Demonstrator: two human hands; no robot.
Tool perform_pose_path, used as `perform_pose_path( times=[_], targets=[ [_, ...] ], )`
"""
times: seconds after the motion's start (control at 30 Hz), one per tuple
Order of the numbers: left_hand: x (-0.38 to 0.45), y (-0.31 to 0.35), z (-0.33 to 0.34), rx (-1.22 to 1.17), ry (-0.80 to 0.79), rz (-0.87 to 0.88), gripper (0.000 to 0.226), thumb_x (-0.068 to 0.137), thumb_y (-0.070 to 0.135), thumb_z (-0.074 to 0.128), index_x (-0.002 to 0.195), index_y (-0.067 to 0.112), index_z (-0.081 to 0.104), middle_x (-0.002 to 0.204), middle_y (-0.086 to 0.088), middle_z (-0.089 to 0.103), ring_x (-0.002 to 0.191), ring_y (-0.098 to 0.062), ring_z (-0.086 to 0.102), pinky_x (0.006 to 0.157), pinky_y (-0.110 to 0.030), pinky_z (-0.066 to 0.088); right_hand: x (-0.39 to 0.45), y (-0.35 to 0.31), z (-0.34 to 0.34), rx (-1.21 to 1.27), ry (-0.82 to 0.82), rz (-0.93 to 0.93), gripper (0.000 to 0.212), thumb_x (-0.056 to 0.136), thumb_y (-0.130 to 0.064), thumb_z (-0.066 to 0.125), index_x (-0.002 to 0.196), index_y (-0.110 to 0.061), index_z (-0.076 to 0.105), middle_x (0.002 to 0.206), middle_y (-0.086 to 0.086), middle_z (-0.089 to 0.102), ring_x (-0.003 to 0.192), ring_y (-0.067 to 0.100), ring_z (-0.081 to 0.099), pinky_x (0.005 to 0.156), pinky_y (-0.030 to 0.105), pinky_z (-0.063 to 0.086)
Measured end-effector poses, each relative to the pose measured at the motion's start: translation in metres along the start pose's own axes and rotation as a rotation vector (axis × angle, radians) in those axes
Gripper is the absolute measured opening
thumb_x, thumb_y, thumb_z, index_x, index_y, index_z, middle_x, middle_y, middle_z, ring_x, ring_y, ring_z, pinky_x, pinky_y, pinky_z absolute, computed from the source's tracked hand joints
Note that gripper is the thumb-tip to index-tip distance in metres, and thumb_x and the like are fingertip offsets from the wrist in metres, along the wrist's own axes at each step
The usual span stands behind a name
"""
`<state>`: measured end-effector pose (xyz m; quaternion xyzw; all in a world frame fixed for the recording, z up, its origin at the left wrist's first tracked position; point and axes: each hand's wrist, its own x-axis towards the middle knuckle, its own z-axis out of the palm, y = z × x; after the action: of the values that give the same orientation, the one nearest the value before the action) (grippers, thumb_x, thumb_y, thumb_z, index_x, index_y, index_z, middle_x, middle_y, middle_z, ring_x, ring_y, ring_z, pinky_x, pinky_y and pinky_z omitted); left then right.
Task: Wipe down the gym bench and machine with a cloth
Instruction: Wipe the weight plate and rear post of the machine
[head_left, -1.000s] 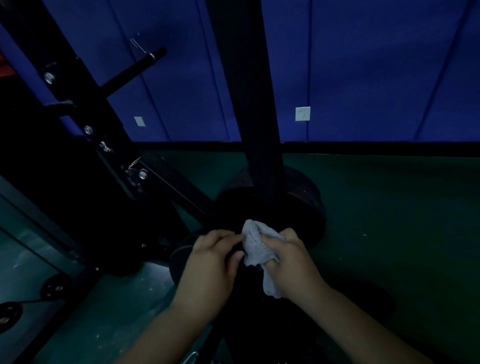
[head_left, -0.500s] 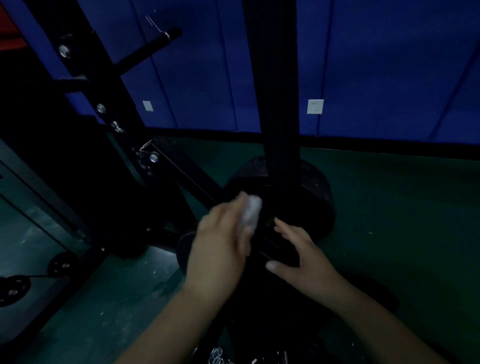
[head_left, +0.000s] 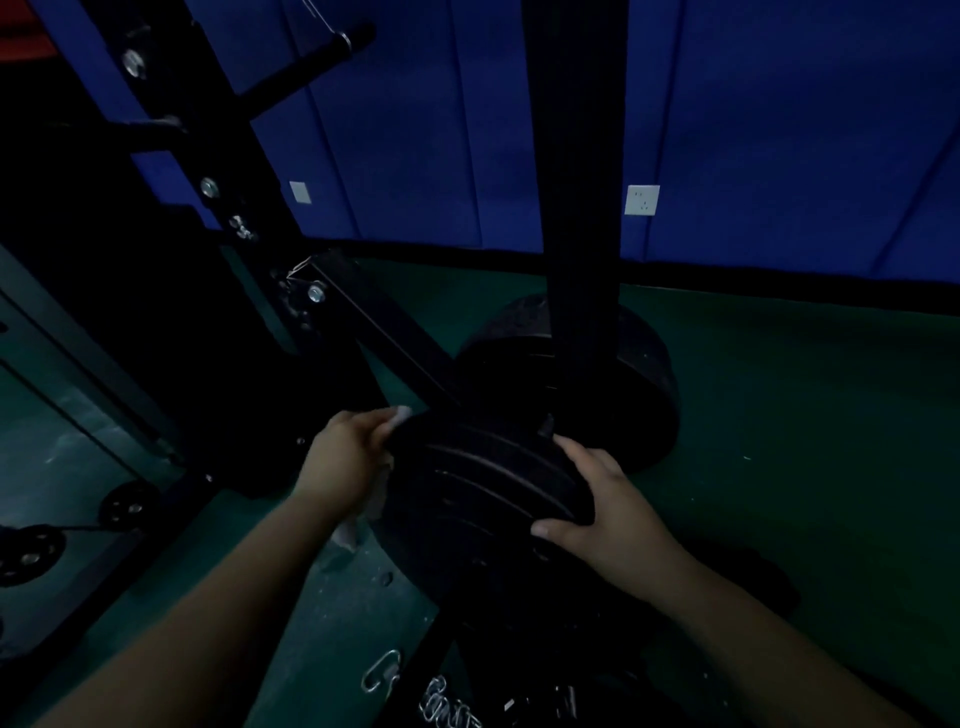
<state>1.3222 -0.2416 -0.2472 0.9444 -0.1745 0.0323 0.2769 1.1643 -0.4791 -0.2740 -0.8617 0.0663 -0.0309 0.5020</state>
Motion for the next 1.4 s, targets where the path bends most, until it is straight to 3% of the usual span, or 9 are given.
perform_pose_path(
  times=[0.17, 0.37, 0.6, 0.8, 0.93, 1.03, 1.2, 1.3, 1.4],
  targets=[
    [-0.026, 0.065, 0.015, -0.176, 0.057, 0.289, 0.025, 0.095, 0.029, 0.053, 0.116, 0.026, 0.067, 0.096, 0.007, 0.052, 0.065, -0.008, 0.059, 0.067, -0.022, 0.050, -0.004, 0.003, -0.003, 0.044, -0.002, 0.022, 0.093, 0.076, -0.034, 0.078, 0.149, -0.037, 0.020, 0.137, -0.016, 0.032, 0.124, 0.002, 0.038, 0.105, 0.025, 0.037],
    [-0.059, 0.099, 0.040, 0.145, -0.040, 0.667, 0.035, 0.094, 0.033, 0.043, 0.127, 0.038, 0.053, 0.110, 0.009, 0.052, 0.091, -0.014, 0.052, 0.069, -0.032, 0.053, -0.013, 0.014, -0.004, 0.069, 0.033, 0.031, 0.087, 0.073, -0.028, 0.081, 0.142, -0.038, 0.028, 0.129, -0.018, 0.038, 0.116, -0.005, 0.040, 0.084, 0.000, 0.031],
    [-0.030, 0.070, 0.026, 0.113, 0.206, 0.426, 0.043, 0.086, 0.062, 0.045, 0.114, 0.035, 0.063, 0.092, 0.014, 0.047, 0.073, -0.009, 0.056, 0.064, -0.029, 0.046, -0.021, 0.024, -0.008, 0.178, -0.004, 0.083, 0.083, 0.073, -0.029, 0.081, 0.140, -0.042, 0.034, 0.130, -0.021, 0.040, 0.118, -0.005, 0.044, 0.099, 0.022, 0.043],
    [0.011, 0.126, -0.009, 0.034, 0.335, 0.717, 0.025, 0.092, 0.014, 0.056, 0.115, 0.007, 0.063, 0.111, -0.007, 0.049, 0.104, -0.011, 0.046, 0.091, -0.011, 0.034, -0.021, 0.026, -0.006, 0.204, -0.003, 0.100, 0.084, 0.075, -0.030, 0.079, 0.142, -0.046, 0.029, 0.132, -0.022, 0.036, 0.120, -0.002, 0.041, 0.097, 0.018, 0.037],
    [0.039, 0.172, -0.015, -0.090, 0.458, 0.770, 0.033, 0.097, 0.029, 0.053, 0.120, 0.006, 0.058, 0.114, 0.012, 0.044, 0.103, 0.016, 0.040, 0.088, 0.001, 0.030, -0.021, 0.026, -0.009, 0.218, -0.027, 0.113, 0.083, 0.076, -0.030, 0.079, 0.138, -0.051, 0.029, 0.128, -0.027, 0.036, 0.115, -0.007, 0.043, 0.098, 0.018, 0.040],
    [0.059, 0.166, -0.004, 0.070, 0.522, 0.876, 0.027, 0.096, 0.028, 0.051, 0.120, 0.016, 0.053, 0.109, -0.001, 0.038, 0.104, 0.001, 0.042, 0.087, -0.005, 0.030, -0.022, 0.025, -0.009, 0.210, -0.019, 0.093, 0.079, 0.075, -0.029, 0.079, 0.126, -0.060, 0.028, 0.122, -0.034, 0.037, 0.109, -0.018, 0.041, 0.082, 0.004, 0.037],
    [0.056, 0.146, 0.020, 0.356, 0.387, 1.038, 0.014, 0.085, 0.051, 0.060, 0.093, 0.041, 0.054, 0.093, 0.011, 0.053, 0.083, -0.002, 0.056, 0.071, -0.018, 0.046, -0.020, 0.029, -0.007, 0.209, -0.015, 0.094, 0.082, 0.074, -0.034, 0.079, 0.129, -0.063, 0.026, 0.128, -0.032, 0.034, 0.115, -0.015, 0.038, 0.090, 0.005, 0.033],
    [0.067, 0.123, 0.034, 0.566, 0.191, 1.464, 0.026, 0.100, 0.022, 0.044, 0.121, 0.020, 0.060, 0.110, -0.008, 0.051, 0.090, -0.024, 0.049, 0.073, -0.035, 0.045, -0.019, 0.029, -0.007, 0.189, -0.006, 0.092, 0.082, 0.074, -0.033, 0.079, 0.125, -0.065, 0.023, 0.123, -0.037, 0.031, 0.112, -0.020, 0.036, 0.086, 0.002, 0.033],
    [0.076, 0.116, 0.033, 0.650, -0.041, 1.497, 0.034, 0.097, 0.016, 0.042, 0.123, 0.017, 0.062, 0.109, -0.008, 0.057, 0.088, -0.023, 0.046, 0.062, -0.035, 0.049, -0.020, 0.029, -0.005, 0.176, -0.004, 0.081, 0.083, 0.075, -0.033, 0.078, 0.126, -0.065, 0.021, 0.127, -0.036, 0.030, 0.114, -0.021, 0.035, 0.088, 0.003, 0.032]
  ],
)
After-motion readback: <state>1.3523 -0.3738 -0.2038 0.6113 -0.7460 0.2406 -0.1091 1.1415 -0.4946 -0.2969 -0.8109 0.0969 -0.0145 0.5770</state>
